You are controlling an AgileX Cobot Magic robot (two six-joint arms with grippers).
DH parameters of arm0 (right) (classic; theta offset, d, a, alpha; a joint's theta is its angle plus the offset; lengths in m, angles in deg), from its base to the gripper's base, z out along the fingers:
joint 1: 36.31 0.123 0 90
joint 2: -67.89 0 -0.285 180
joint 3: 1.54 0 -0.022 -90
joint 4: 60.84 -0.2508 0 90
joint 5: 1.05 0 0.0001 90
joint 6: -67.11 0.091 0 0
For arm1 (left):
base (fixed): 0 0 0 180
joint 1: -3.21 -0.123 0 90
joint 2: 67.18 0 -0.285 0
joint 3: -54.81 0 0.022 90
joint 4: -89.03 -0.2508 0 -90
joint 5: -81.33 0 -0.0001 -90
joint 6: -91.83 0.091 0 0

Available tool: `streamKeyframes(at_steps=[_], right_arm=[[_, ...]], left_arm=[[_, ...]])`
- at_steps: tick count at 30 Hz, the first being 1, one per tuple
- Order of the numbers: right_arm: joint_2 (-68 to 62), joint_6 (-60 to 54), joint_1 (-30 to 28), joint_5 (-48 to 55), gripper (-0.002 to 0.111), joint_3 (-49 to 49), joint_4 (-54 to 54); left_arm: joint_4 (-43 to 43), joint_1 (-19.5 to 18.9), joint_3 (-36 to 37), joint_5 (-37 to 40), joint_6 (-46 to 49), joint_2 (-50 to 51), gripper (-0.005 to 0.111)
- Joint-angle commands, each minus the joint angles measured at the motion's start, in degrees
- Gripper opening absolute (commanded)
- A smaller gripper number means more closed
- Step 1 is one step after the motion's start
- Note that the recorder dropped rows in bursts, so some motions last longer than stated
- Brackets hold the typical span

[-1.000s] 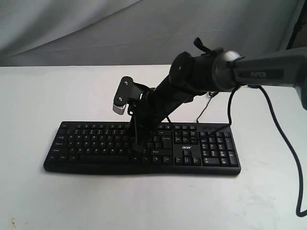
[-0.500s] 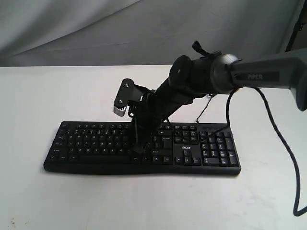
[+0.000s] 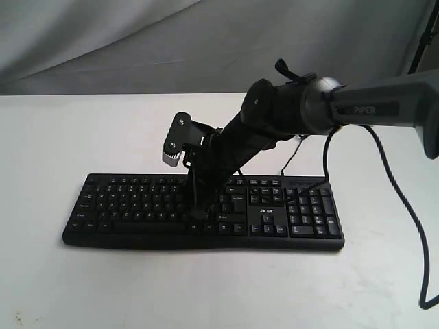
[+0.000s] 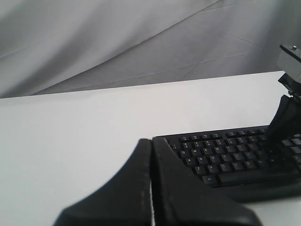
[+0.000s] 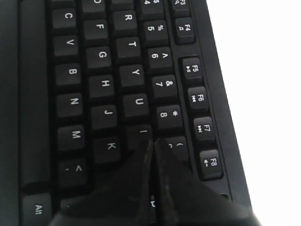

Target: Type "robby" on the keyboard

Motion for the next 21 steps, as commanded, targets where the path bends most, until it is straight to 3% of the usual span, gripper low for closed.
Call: streamKeyframes(at_steps=[1,21], right_arm=[[-0.06,-0.13,-0.33,-0.35,0.000,0.24,-0.24],[0.18,0.11,-0.33,0.51,0.000,0.24,-0.31]], left_arm=[[-0.27,0.32,0.25,-0.33,-0.16,-0.20,0.000],[-0.27,0.32,0.25,-0.33,-0.16,-0.20,0.000]])
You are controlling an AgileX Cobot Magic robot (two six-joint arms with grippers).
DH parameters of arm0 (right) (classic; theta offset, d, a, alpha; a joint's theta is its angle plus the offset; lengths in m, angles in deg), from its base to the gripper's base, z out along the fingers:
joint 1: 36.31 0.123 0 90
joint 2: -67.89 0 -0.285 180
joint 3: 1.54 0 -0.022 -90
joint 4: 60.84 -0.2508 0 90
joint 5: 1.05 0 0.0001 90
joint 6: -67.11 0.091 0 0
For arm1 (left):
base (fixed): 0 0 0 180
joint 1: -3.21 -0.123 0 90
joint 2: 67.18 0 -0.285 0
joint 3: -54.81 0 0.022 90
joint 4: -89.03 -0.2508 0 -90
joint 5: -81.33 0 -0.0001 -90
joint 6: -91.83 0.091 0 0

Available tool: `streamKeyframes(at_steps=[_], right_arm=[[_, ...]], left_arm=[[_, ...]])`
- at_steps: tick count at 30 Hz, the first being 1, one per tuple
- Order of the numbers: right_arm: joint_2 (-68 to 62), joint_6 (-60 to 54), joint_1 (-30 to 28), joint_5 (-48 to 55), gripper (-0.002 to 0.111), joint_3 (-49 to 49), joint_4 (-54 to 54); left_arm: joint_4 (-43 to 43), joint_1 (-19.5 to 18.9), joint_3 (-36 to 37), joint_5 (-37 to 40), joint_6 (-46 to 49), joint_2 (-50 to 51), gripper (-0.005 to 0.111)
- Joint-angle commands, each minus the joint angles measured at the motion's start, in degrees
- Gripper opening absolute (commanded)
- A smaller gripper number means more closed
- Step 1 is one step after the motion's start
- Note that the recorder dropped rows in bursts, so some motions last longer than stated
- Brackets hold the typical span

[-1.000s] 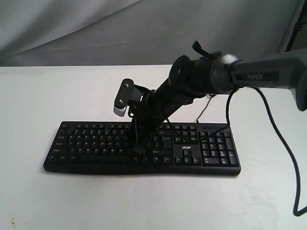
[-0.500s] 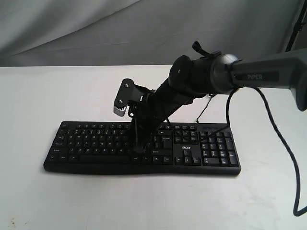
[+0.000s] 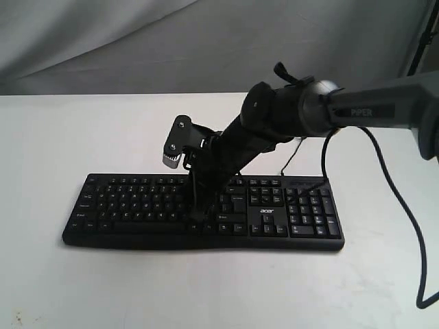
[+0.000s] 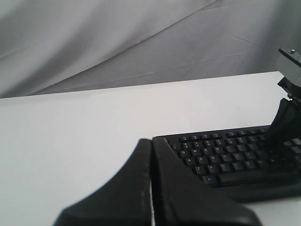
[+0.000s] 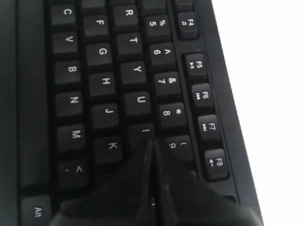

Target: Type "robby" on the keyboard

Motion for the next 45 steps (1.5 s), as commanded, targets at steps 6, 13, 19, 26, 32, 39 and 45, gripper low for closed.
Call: streamKeyframes(at_steps=[6,13,19,26,32,39,45], right_arm=[[3.64,0.11,0.66,-0.61,0.000,0.24,0.30],[3.88,0.01,3.46,-1.21,0.000,0.24,-1.25],[2.17,-0.46,6.41,1.75,0.000,-3.42,-2.50],[-2.23,0.53,7.81,5.06,0.000,-7.76,-2.50],[-2.41,0.53,7.81,4.66,0.000,-7.76,-1.82],[-2.61,2.21,7.81,2.79,0.000,-7.76,-0.45],[-3.56,3.27,7.71,1.41,0.000,-7.76,-0.31]], left_arm=[[-0.27,0.32,0.25,-0.33,-0.16,-0.20,0.000],[-0.27,0.32,0.25,-0.33,-0.16,-0.20,0.000],[-0.27,0.32,0.25,-0.33,-0.16,-0.20,0.000],[-0.27,0.32,0.25,-0.33,-0.16,-0.20,0.000],[-0.27,0.32,0.25,-0.33,-0.16,-0.20,0.000],[-0.27,0.32,0.25,-0.33,-0.16,-0.20,0.000],[-0.27,0.32,0.25,-0.33,-0.16,-0.20,0.000]])
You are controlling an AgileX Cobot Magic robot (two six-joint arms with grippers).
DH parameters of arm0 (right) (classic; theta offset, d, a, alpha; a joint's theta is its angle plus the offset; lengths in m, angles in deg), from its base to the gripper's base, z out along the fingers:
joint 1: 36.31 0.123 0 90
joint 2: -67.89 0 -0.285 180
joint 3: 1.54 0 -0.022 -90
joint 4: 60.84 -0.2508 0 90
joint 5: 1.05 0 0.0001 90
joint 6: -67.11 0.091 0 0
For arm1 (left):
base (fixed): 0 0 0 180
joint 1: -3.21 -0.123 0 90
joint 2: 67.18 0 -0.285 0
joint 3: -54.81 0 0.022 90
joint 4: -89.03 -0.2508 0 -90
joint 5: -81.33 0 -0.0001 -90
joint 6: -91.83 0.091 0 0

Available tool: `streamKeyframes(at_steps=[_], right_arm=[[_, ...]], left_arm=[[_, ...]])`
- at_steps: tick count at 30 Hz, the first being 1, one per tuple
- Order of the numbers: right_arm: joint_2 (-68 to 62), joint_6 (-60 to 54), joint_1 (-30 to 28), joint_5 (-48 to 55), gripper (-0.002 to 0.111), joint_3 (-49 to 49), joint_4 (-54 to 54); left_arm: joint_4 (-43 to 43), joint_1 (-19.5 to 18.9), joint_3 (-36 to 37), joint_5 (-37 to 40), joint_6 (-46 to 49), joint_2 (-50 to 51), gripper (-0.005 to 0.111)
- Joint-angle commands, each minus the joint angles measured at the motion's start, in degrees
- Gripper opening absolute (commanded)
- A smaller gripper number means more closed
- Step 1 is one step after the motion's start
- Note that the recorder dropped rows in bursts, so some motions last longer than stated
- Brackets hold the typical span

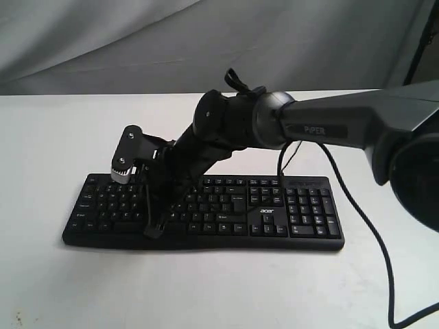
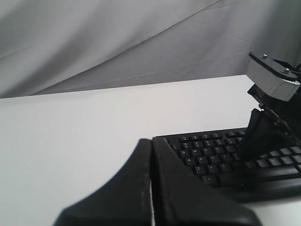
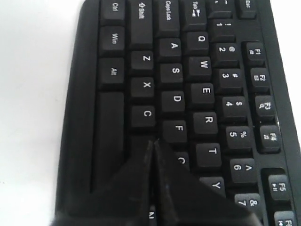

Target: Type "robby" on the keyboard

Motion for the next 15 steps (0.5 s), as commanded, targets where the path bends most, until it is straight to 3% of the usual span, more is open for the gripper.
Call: streamKeyframes(at_steps=[1,15], right_arm=[[-0.38,0.69,0.01,-0.76,0.000,-0.42,0.33],[-0.38,1.49,-0.09,0.80,0.000,-0.42,1.39]], left_arm=[[-0.27,0.32,0.25,-0.33,-0.16,-0.20,0.000],[-0.27,0.32,0.25,-0.33,-0.16,-0.20,0.000]])
